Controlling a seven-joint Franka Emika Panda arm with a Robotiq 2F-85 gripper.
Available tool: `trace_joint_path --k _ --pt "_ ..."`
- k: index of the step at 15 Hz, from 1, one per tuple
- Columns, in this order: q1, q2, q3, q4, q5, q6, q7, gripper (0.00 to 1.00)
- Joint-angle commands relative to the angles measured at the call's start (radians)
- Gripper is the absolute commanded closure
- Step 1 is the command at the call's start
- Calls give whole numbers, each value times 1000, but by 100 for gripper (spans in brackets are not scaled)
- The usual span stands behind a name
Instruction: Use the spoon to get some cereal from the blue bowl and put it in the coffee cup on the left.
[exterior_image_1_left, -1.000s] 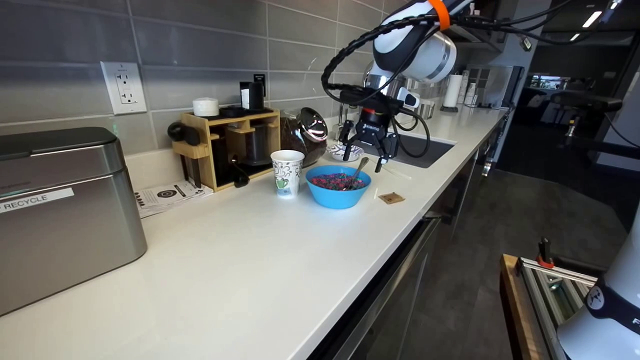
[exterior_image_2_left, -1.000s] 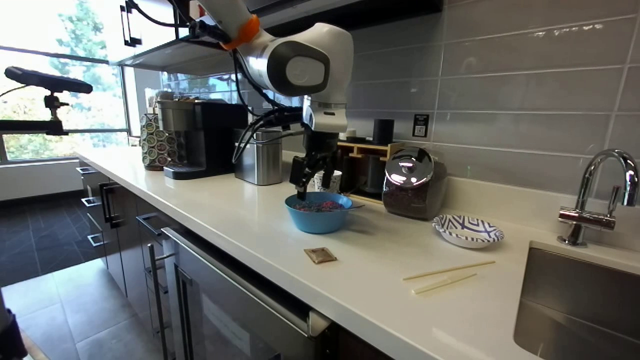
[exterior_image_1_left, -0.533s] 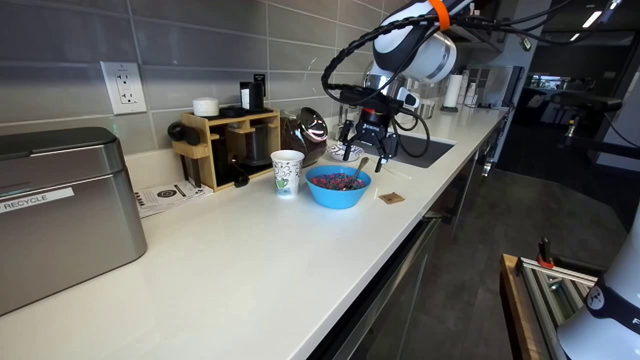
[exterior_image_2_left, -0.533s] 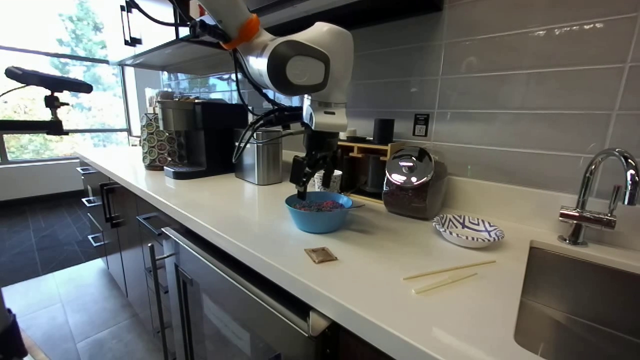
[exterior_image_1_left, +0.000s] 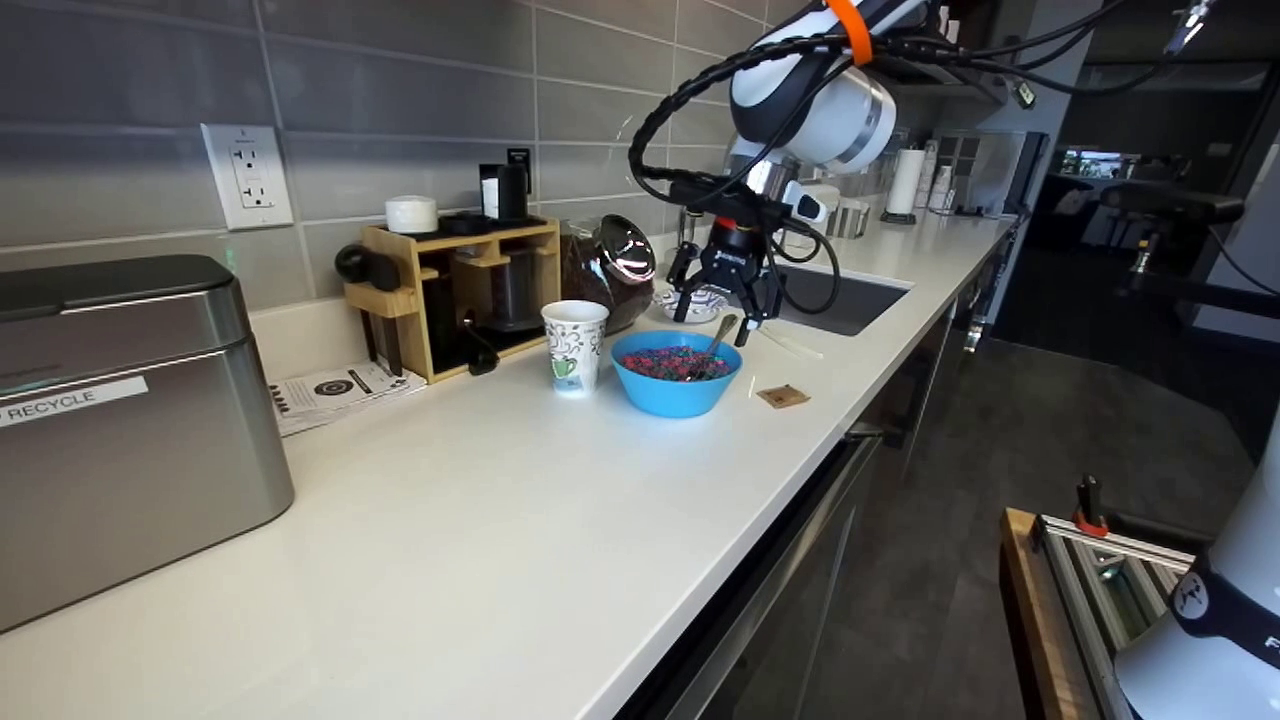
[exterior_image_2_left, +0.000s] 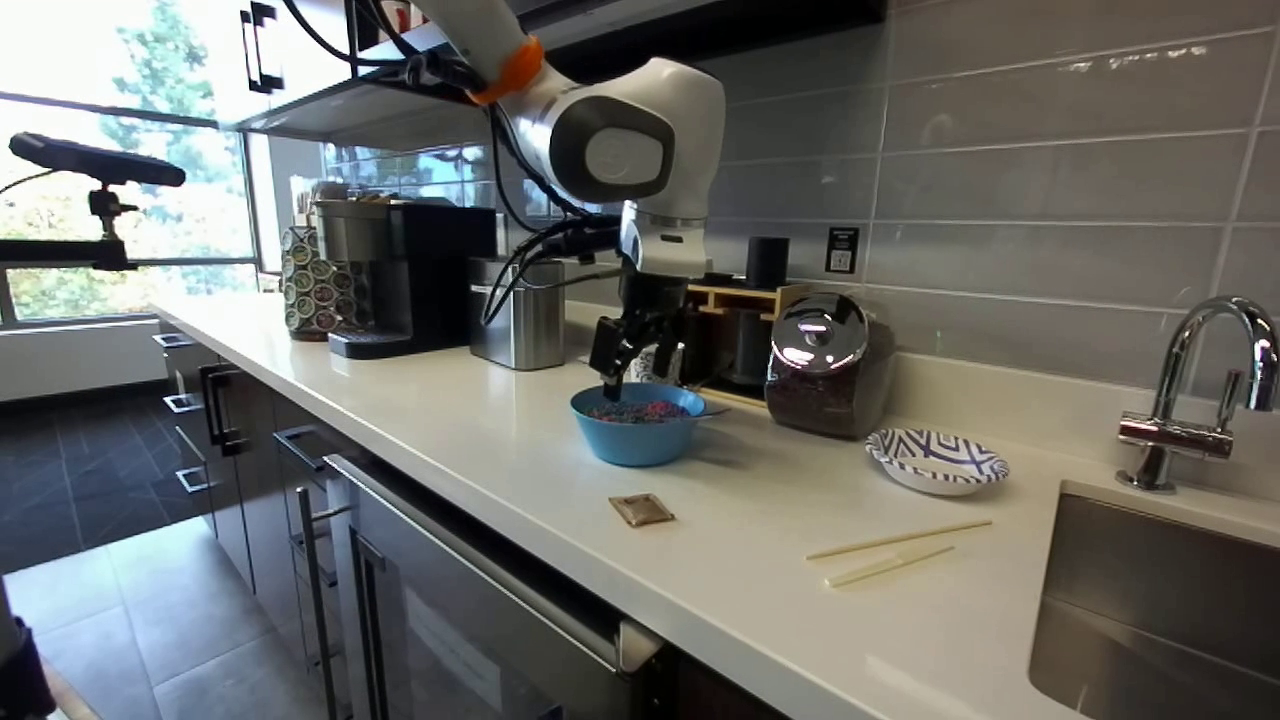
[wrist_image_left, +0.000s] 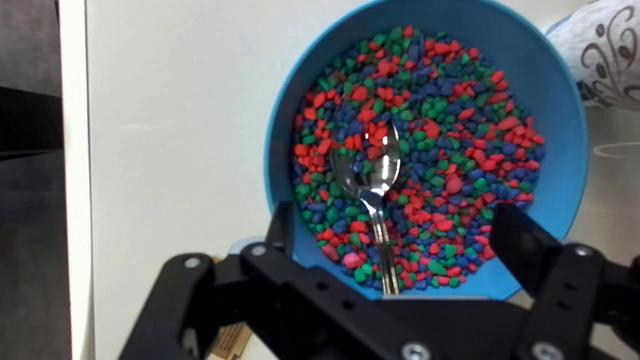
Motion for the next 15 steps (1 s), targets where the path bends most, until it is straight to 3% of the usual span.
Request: trace_joint_path --k 1,4,5,6,8,10,15 --pt "-3 62 -19 57 64 -34 -70 0" --pt "-8 91 -27 81 88 -35 -93 3" --pt "-9 98 -29 87 91 -33 -99 22" --pt "-10 105 -30 92 94 -35 -104 23" --pt "-9 116 -33 99 95 -38 -109 36" --pt "-9 125 -34 107 94 -40 -111 55" --pt "-10 139 -38 121 83 -60 -105 50"
